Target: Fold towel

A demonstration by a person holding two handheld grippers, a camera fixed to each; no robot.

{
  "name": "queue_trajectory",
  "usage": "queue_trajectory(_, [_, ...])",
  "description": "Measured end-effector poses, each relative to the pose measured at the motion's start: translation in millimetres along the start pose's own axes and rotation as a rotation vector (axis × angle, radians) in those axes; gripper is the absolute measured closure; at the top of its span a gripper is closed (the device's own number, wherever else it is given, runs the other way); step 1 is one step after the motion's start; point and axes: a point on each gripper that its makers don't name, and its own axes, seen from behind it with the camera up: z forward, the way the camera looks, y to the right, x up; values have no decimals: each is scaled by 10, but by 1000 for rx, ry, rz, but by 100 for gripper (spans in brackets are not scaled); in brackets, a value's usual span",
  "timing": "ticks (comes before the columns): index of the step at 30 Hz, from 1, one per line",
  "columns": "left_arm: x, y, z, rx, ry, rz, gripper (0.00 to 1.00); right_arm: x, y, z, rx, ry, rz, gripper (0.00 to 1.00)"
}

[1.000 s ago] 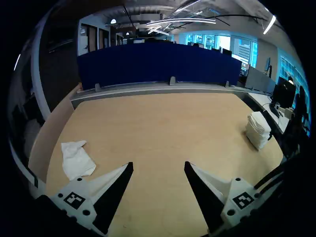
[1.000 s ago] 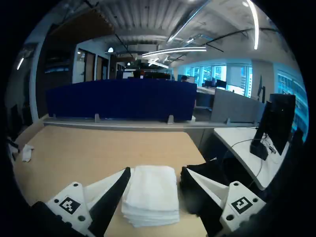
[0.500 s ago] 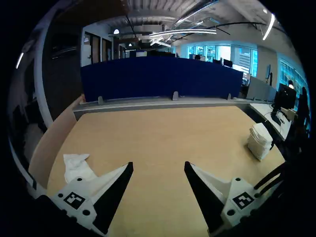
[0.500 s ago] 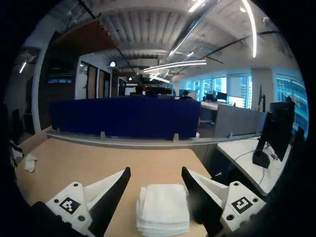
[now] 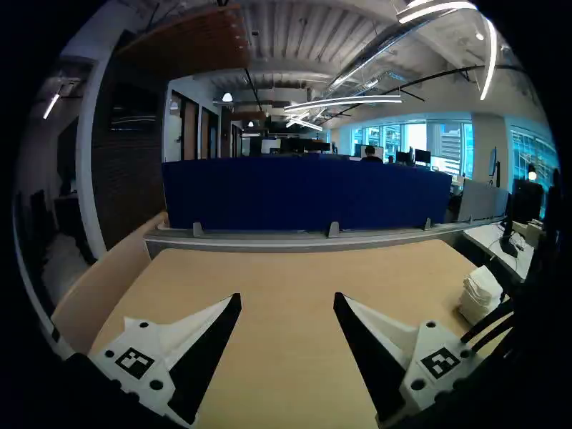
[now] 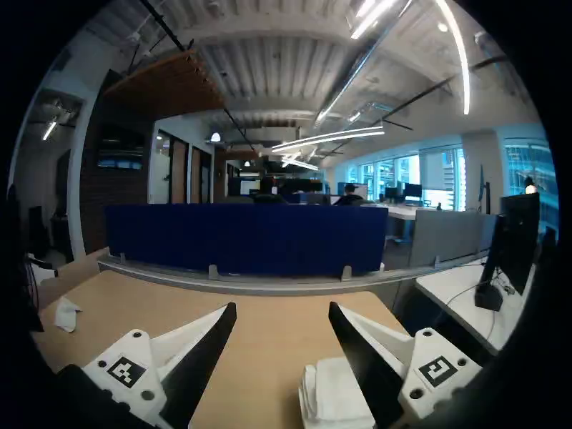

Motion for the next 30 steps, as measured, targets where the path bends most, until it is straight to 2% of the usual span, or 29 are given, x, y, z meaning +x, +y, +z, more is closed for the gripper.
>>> queue_trajectory(5, [216, -65, 18, 3, 59, -8, 4, 38, -193, 36, -1, 13, 1, 0])
queue_trajectory(11, [351, -141, 46, 11, 102, -19, 4, 45, -266, 89, -22, 12, -1, 0])
queue_trajectory(18, [371, -150, 52, 3, 126, -26, 4, 63, -364, 105, -18, 12, 1, 0])
queue_trajectory(30, [445, -204, 21, 15, 194, -4, 4, 49, -557, 149, -9, -2, 3, 0])
